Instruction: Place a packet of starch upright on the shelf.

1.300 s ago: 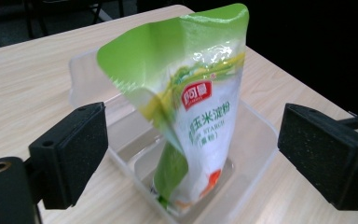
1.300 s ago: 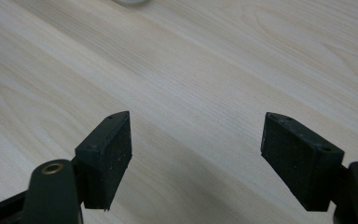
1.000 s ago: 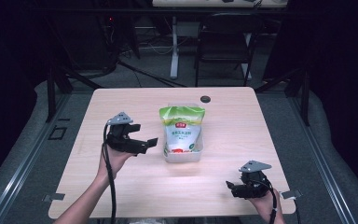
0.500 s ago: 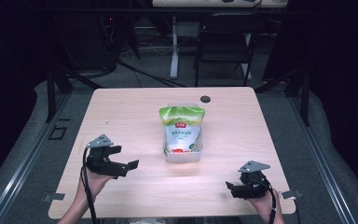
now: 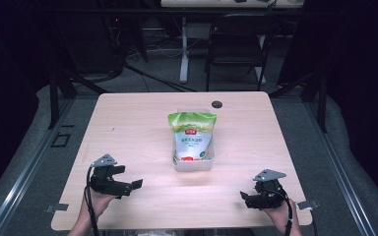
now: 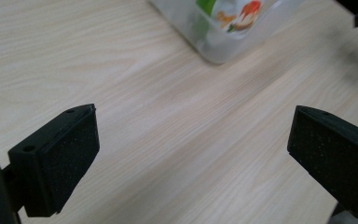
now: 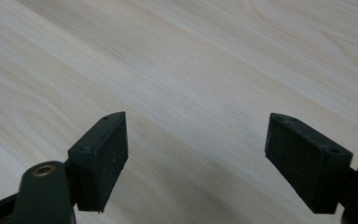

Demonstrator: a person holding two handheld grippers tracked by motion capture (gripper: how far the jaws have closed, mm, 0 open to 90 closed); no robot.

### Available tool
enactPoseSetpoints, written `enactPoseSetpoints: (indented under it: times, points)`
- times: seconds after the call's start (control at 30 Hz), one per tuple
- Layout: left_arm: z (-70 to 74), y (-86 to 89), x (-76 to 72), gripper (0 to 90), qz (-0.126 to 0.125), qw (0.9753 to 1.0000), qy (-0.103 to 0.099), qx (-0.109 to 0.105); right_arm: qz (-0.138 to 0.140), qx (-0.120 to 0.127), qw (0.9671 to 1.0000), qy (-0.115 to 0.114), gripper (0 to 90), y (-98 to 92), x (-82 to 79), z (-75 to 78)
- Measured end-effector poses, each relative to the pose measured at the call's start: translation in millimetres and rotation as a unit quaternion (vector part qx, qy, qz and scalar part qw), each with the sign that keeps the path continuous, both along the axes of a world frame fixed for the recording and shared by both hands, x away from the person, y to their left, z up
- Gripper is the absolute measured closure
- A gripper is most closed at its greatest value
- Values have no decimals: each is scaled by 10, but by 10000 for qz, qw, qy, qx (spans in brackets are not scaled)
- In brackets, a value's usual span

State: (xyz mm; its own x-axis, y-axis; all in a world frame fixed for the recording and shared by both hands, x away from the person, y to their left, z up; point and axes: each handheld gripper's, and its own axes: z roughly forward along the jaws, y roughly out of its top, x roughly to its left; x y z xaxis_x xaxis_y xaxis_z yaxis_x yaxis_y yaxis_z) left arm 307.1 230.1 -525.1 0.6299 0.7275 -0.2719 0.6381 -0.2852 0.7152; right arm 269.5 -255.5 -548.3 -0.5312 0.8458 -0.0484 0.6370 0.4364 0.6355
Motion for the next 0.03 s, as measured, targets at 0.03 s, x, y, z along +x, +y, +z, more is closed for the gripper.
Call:
enactPoseSetpoints:
  times: [0.03]
  points:
    - [-39,-4,17,16,27,9999,12,142,7,-12,10000,2,202,-1,1,-2]
